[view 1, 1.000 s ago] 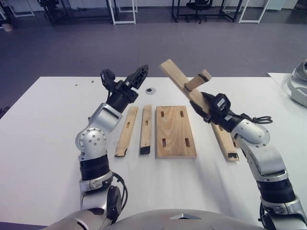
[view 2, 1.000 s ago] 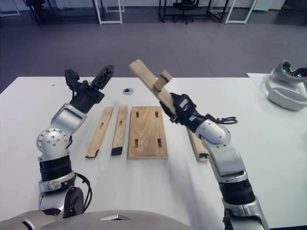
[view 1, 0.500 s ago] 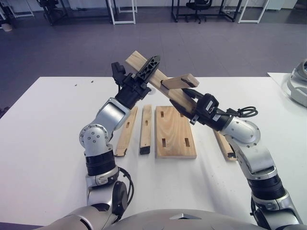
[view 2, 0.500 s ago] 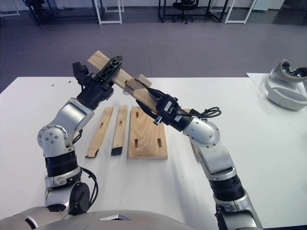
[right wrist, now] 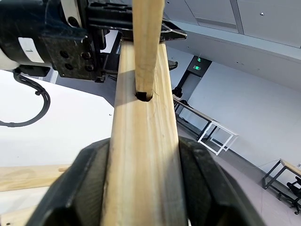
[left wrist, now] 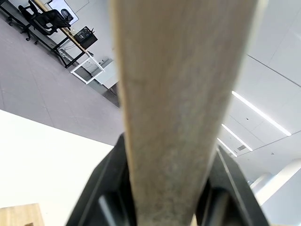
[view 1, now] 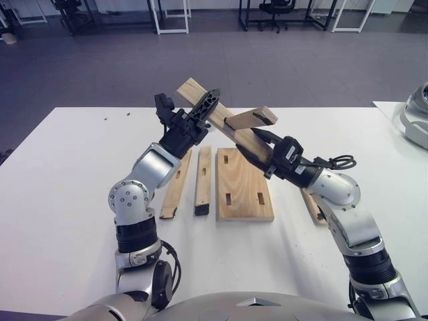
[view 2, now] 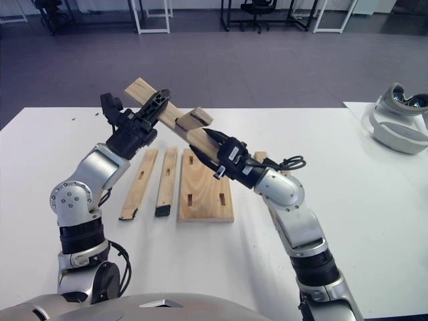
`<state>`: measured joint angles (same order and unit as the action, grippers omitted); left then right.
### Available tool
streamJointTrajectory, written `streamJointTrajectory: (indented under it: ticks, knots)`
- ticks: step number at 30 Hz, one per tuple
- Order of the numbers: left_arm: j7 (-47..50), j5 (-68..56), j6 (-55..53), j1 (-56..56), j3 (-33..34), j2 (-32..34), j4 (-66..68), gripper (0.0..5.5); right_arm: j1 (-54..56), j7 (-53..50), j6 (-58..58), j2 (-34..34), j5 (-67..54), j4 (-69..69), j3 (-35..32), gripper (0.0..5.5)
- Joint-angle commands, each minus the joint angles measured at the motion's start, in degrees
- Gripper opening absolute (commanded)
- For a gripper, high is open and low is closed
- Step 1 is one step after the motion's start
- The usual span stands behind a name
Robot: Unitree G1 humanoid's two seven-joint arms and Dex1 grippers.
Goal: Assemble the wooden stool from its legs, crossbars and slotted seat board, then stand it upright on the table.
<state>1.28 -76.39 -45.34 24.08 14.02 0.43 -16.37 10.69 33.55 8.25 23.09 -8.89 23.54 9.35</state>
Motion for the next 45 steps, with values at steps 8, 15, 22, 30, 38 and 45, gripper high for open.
streamJointTrajectory:
  ticks: [8, 15, 22, 30, 38, 45]
  knots:
    - [14.57, 4.17, 0.6, -15.0, 0.49, 4.54, -13.69, 1.02, -13.43, 0.83, 2.56, 5.19, 0.92, 2.01, -3.21, 3.39]
    - [21.87, 7.28, 1.67, -25.72, -0.81, 5.89, -19.84, 1.02, -15.5, -3.62, -5.15, 9.26, 17.48, -12.31, 1.68, 3.39]
    - [18.17, 16.75, 4.66, -26.67, -4.02, 7.18, -16.44, 1.02, -13.09, -4.41, -7.41, 10.41, 25.33, -19.2, 5.27, 3.39]
    - [17.94, 22.42, 4.94, -24.42, -7.86, 8.43, -17.29, 1.02, -13.95, -2.82, -6.72, 11.22, 26.27, -19.43, 6.66, 3.39]
    - [20.1, 26.91, -0.79, -24.73, -11.31, 11.81, -20.63, 1.02, -14.27, 0.74, -10.26, 9.7, 23.64, -15.1, 10.36, 3.39]
    - [19.41, 35.79, -0.9, -26.81, -16.12, 13.38, -22.01, 1.02, -12.88, 4.55, -11.71, 8.03, 17.28, -12.22, 9.79, 3.39]
